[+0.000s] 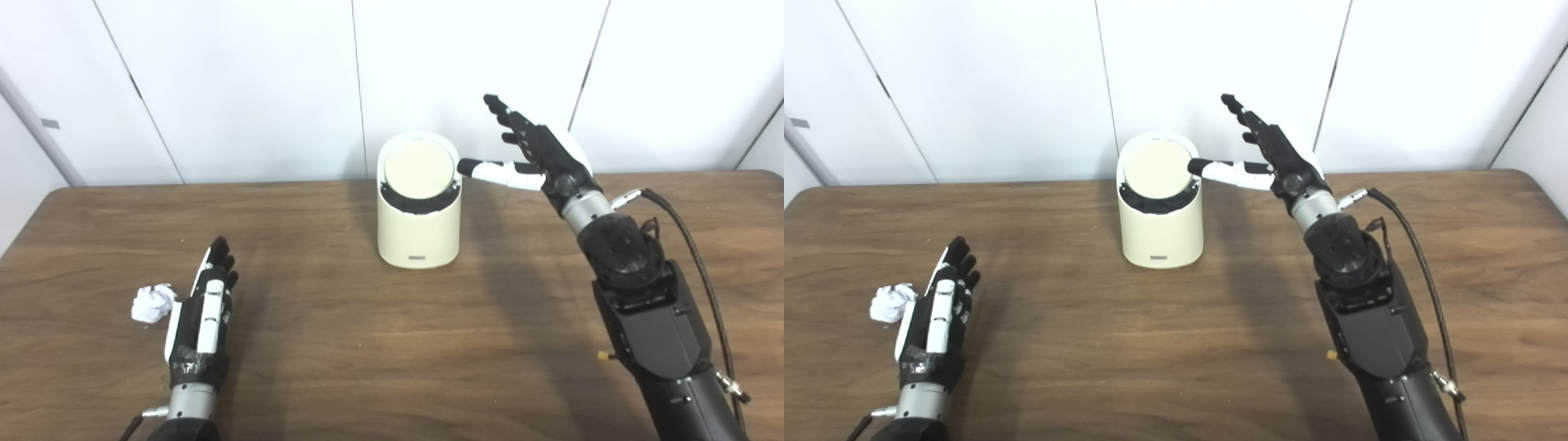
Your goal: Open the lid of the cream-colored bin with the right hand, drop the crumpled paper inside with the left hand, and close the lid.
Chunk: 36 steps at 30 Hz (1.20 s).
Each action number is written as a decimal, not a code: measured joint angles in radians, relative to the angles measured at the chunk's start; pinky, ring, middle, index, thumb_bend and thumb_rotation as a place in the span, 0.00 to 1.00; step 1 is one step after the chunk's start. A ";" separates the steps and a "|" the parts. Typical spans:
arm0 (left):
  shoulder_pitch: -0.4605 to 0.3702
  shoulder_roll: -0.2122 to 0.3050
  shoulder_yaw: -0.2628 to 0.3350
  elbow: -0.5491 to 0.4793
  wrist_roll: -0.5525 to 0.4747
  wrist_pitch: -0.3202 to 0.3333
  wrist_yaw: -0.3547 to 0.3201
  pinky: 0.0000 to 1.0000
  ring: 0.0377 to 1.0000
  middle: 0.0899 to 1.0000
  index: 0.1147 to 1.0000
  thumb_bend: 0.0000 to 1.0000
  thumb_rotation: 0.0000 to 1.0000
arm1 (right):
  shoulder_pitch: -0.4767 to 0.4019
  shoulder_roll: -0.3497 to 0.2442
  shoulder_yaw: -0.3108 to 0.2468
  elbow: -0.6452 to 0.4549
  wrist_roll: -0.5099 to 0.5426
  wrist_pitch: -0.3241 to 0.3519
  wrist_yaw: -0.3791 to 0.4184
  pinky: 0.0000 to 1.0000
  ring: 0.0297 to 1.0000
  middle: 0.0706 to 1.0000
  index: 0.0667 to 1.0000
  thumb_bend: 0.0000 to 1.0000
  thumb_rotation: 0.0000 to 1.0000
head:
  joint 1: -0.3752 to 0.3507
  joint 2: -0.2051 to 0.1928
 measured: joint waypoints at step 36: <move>-0.001 -0.007 -0.003 0.003 0.026 -0.002 0.010 1.00 1.00 0.99 0.98 0.43 0.75 | -0.269 -0.052 0.225 0.207 -0.269 0.066 0.175 0.85 0.94 0.95 0.93 0.96 0.42 | -0.011 -0.003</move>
